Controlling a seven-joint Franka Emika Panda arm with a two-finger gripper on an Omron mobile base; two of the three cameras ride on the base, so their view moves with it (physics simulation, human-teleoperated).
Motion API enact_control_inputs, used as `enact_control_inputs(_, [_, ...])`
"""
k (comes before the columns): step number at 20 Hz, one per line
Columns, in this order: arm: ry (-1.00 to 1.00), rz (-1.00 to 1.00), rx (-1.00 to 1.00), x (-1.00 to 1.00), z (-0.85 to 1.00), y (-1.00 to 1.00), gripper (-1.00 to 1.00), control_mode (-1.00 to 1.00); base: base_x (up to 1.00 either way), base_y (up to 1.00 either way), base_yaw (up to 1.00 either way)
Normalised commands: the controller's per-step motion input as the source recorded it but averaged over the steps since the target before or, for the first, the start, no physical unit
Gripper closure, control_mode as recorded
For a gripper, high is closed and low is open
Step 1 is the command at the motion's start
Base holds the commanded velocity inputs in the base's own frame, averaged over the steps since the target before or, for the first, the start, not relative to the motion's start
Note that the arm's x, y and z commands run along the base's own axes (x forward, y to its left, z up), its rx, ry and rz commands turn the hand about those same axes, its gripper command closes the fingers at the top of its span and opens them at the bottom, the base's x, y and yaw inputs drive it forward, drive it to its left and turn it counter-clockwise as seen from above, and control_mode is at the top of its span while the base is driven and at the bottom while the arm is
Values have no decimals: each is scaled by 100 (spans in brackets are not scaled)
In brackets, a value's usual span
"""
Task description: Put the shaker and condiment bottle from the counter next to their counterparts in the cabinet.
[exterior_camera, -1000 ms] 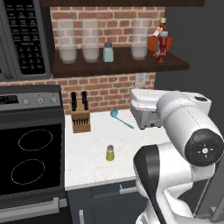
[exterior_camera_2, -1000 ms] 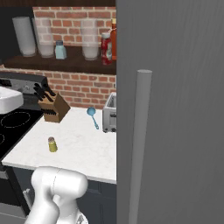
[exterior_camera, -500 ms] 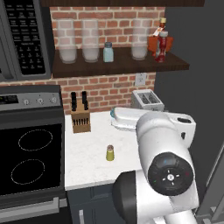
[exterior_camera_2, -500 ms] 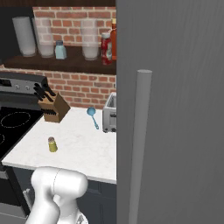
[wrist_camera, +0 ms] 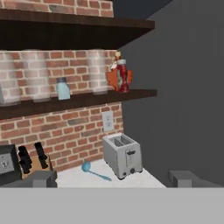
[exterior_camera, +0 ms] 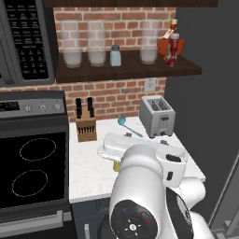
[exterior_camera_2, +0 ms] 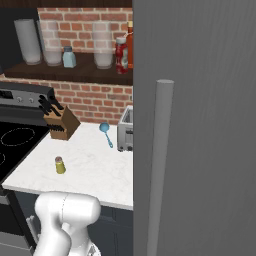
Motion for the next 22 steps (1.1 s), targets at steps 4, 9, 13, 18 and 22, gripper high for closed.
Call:
enact_control_inputs(4, [-24,0,0,16,-86,-5,-100,-100,0,0,0])
enact_control_inputs(9, [-11,-2,6,23,-69,-31,-100,-100,0,0,0])
enact_control_inputs(13, [0,-3,19,23,-49,-57,-100,-100,0,0,0])
enact_control_inputs(18, [6,-1,12,0,-53,-15,-100,-100,0,0,0])
enact_control_inputs(22, [5,-1,11,8,-46,-11,-100,-100,0,0,0])
